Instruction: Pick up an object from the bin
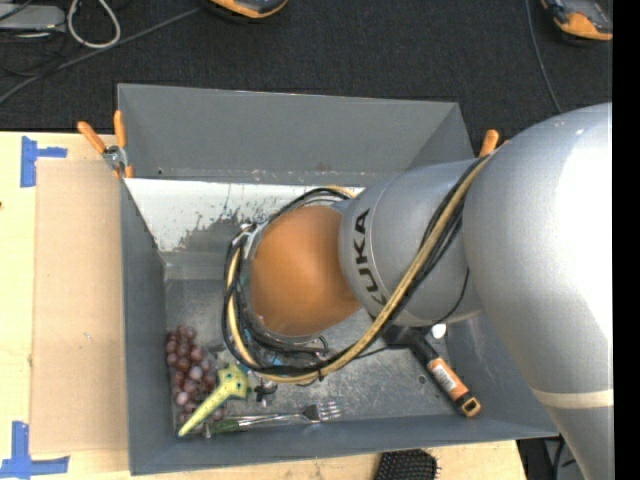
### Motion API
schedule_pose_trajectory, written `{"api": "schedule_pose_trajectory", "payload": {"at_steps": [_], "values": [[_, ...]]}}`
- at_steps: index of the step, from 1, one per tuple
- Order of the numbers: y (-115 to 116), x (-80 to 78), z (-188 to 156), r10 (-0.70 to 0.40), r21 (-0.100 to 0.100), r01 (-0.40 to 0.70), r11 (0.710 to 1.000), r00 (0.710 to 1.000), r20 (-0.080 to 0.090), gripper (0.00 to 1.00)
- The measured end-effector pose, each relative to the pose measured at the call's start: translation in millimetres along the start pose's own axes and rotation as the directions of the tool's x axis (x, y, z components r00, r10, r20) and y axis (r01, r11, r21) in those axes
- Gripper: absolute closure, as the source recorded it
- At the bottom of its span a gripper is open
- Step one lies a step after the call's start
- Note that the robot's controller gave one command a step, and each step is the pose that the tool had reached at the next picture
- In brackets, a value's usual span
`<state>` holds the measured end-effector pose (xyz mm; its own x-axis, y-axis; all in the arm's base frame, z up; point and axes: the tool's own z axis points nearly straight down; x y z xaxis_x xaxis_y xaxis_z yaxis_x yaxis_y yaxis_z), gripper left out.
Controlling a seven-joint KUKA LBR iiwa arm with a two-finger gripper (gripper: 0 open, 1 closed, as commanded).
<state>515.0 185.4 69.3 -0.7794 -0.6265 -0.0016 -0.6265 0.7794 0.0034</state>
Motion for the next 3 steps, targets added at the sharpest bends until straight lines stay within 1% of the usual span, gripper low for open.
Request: {"api": "schedule_pose_trajectory", "payload": {"at_steps": [1,2,3], "values": [[0,0.2,0,0.001,0.000,-0.001,1.000,1.000,0.000,1.00],[1,1.1,-27,0.002,-0.002,-0.002,1.000,1.000,-0.004,1.00],[2,1.9,-64,0.004,-0.003,-0.004,1.000,1.000,-0.008,1.00]]}}
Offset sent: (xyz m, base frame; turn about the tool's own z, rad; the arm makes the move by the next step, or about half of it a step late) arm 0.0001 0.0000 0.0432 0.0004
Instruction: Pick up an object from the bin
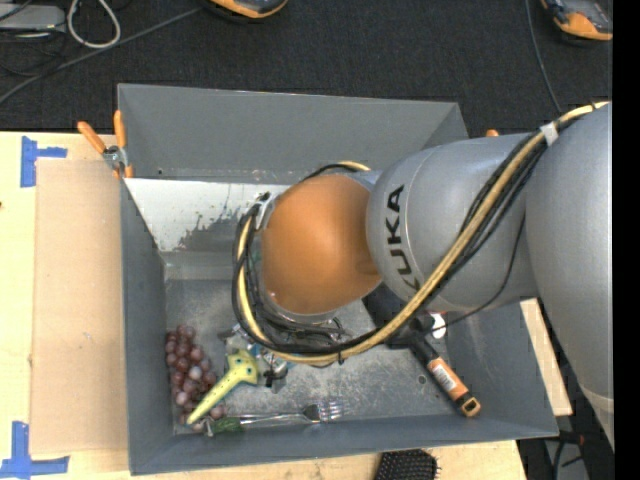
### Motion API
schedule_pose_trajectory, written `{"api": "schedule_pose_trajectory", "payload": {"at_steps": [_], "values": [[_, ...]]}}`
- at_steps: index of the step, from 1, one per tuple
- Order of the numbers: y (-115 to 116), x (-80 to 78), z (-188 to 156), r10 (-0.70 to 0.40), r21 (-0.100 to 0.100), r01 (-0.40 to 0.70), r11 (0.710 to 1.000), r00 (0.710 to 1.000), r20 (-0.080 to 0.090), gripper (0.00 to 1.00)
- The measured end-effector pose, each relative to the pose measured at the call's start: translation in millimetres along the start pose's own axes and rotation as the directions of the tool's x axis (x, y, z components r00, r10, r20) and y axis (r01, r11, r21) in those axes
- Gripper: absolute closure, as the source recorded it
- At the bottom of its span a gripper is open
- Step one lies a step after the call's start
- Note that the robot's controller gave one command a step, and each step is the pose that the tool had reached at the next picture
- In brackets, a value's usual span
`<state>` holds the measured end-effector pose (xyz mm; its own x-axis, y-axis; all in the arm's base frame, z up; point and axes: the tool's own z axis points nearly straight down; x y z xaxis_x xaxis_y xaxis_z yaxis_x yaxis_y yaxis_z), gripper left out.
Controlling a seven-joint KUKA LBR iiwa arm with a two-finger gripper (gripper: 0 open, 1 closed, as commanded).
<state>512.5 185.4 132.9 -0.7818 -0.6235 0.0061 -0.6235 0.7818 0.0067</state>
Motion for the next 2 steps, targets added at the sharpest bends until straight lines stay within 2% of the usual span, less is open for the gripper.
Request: {"api": "schedule_pose_trajectory", "payload": {"at_steps": [1,2], "values": [[1,0.6,-50,0.001,-0.002,-0.001,1.000,1.000,-0.003,1.00],[1,-0.1,-83,0.004,-0.001,-0.004,1.000,1.000,0.000,1.00]]}}
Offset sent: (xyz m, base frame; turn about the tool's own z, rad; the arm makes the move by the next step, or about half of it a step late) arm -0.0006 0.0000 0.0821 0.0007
